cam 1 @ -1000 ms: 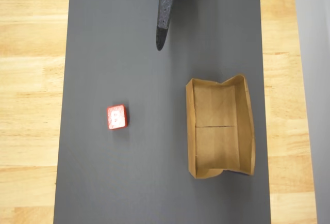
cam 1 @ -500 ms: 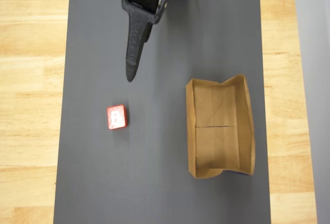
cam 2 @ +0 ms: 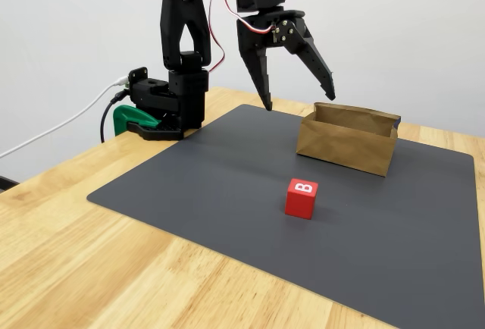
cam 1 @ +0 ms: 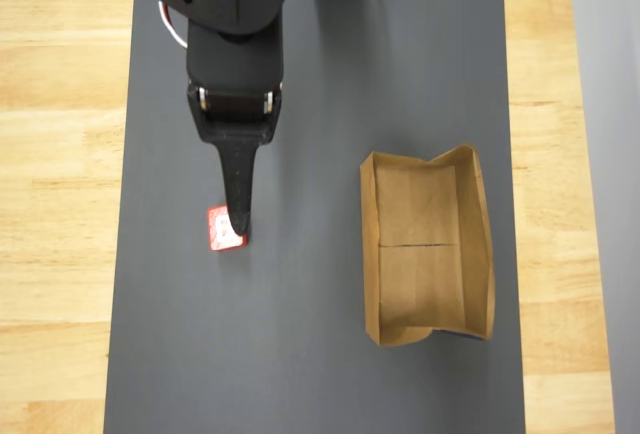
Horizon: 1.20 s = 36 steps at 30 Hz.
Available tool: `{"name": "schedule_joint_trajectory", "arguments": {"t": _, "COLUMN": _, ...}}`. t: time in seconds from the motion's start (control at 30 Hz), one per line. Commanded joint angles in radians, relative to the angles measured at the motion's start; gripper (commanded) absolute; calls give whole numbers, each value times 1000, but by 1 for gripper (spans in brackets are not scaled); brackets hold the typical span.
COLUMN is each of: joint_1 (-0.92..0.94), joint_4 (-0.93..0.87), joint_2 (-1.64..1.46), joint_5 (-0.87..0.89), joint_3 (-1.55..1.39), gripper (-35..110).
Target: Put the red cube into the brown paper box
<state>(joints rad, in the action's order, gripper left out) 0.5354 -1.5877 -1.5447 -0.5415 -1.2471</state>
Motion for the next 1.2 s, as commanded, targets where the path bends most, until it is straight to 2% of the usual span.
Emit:
{"name": "schedule_joint_trajectory", "arguments": {"t": 0.0, "joint_1": 38, "joint_4": -49, "joint_2": 77, "joint_5": -55, "joint_3": 94, "gripper": 42}}
{"name": "schedule_joint_trajectory", "arguments": {"t": 0.3, "joint_1": 146, "joint_4": -61, "joint_2": 333, "joint_5": -52, "joint_3": 330, "gripper": 42}}
{"name": "schedule_joint_trajectory", "arguments": {"t": 1.17, "joint_1": 95, "joint_4": -117, "joint_2": 729, "joint_5": -160, "joint_3": 624, "gripper": 38}}
